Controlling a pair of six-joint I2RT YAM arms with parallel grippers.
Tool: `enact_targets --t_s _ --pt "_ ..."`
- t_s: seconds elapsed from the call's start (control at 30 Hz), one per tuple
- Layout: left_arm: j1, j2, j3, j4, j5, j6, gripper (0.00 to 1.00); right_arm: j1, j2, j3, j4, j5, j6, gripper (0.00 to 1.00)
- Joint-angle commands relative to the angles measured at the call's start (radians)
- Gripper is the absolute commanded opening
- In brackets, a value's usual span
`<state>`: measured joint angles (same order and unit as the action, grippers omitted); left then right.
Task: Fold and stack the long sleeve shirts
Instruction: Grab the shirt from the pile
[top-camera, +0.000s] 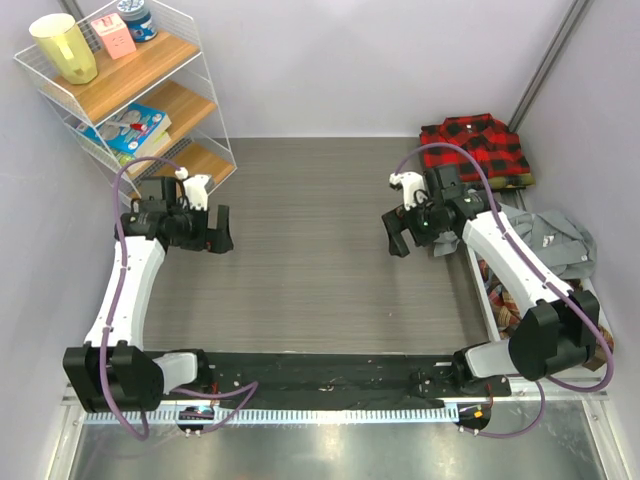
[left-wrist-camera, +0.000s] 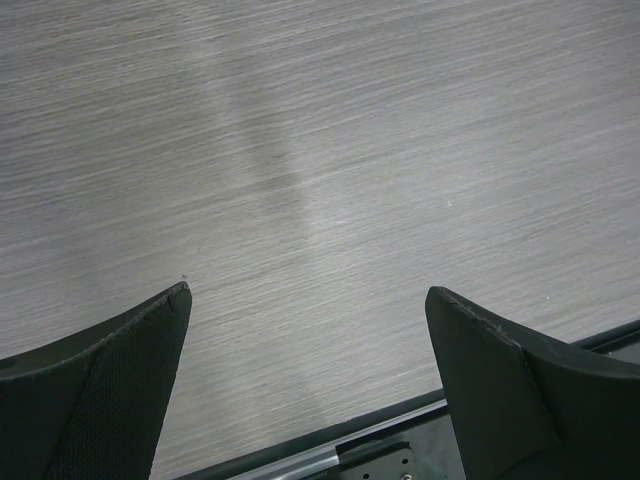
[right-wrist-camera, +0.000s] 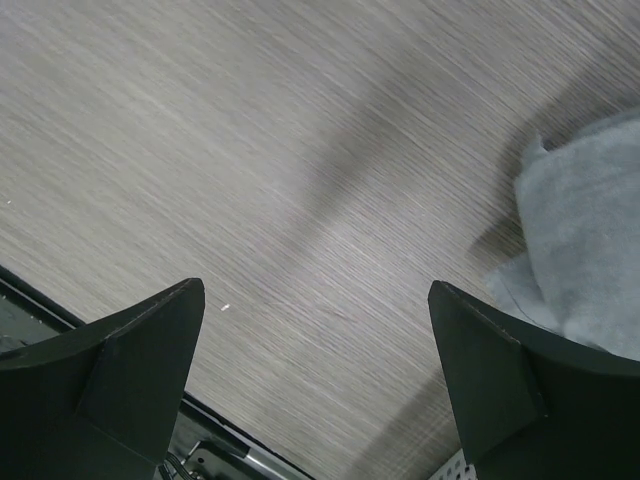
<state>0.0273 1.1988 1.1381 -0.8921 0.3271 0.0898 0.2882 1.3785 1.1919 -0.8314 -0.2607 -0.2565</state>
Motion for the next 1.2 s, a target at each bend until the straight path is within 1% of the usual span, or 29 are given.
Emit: enact_targets --t_s 0.0,0.1,0.13,0.2,0.23,0.27,0.33,0.37,0.43,0.47,0.5,0.57,0.6,0.7,0.77,0.8,0.93,1.03,1.13,1.17 --pt "-0.003 0.038 0.063 0.016 -0.088 -0.034 1.0 -0.101 -0.027 0.09 -0.009 0.003 0.007 1.0" --pt "-0.001 0.048 0.089 0.033 -0.16 -0.085 1.0 -0.174 -0.022 0.149 -0.054 -0.008 -0.039 1.0" --pt "-0.003 0.044 0.091 0.039 -0.164 -0.111 1.0 -0.24 -0.028 0.161 -0.061 -0.012 -0.053 1.0" --pt "-0.001 0.024 0.075 0.067 -0.128 -0.095 1.0 -0.311 -0.036 0.187 -0.08 0.007 -0.09 1.0" --pt "-0.003 -0.007 0.051 0.1 -0.1 -0.094 1.0 -0.367 -0.038 0.195 -0.084 0.052 -0.104 1.0" --pt "-0.001 -0.018 0.04 0.114 -0.083 -0.094 1.0 -0.389 -0.033 0.204 -0.098 0.086 -0.124 1.0" --pt "-0.003 -0.033 0.031 0.134 -0.085 -0.064 1.0 -0.461 -0.018 0.212 -0.113 0.142 -0.196 1.0" --pt "-0.004 -0.022 0.054 0.116 -0.073 -0.036 1.0 -0.495 0.01 0.216 -0.144 0.146 -0.226 1.0" --pt "-0.003 0.005 0.104 0.05 -0.004 0.028 1.0 -0.549 0.033 0.209 -0.155 0.15 -0.303 1.0" --pt "-0.004 0.034 0.145 -0.002 0.03 0.04 1.0 -0.587 0.054 0.193 -0.152 0.175 -0.323 1.0" --pt "-0.003 0.045 0.159 -0.02 0.085 0.048 1.0 -0.598 0.069 0.187 -0.15 0.189 -0.346 1.0" --pt "-0.003 0.057 0.183 -0.04 0.13 0.054 1.0 -0.638 0.108 0.17 -0.132 0.201 -0.388 1.0" --pt "-0.003 0.061 0.186 -0.039 0.156 0.053 1.0 -0.647 0.12 0.167 -0.12 0.21 -0.392 1.0" --pt "-0.004 0.071 0.192 -0.044 0.173 0.057 1.0 -0.664 0.186 0.15 -0.057 0.248 -0.398 1.0" --pt "-0.003 0.081 0.193 -0.048 0.173 0.059 1.0 -0.664 0.221 0.135 -0.008 0.256 -0.392 1.0" --pt "-0.004 0.088 0.199 -0.057 0.174 0.064 1.0 -0.664 0.25 0.127 0.011 0.303 -0.391 1.0" --pt "-0.004 0.09 0.196 -0.059 0.164 0.07 1.0 -0.664 0.303 0.065 0.124 0.351 -0.388 1.0" --pt "-0.004 0.091 0.187 -0.05 0.162 0.068 1.0 -0.664 0.349 0.017 0.213 0.365 -0.385 1.0" --pt "-0.004 0.097 0.19 -0.048 0.164 0.064 1.0 -0.664 0.373 -0.028 0.253 0.368 -0.377 1.0" --pt "-0.003 0.099 0.192 -0.047 0.164 0.062 1.0 -0.664 0.385 -0.038 0.253 0.37 -0.374 0.93"
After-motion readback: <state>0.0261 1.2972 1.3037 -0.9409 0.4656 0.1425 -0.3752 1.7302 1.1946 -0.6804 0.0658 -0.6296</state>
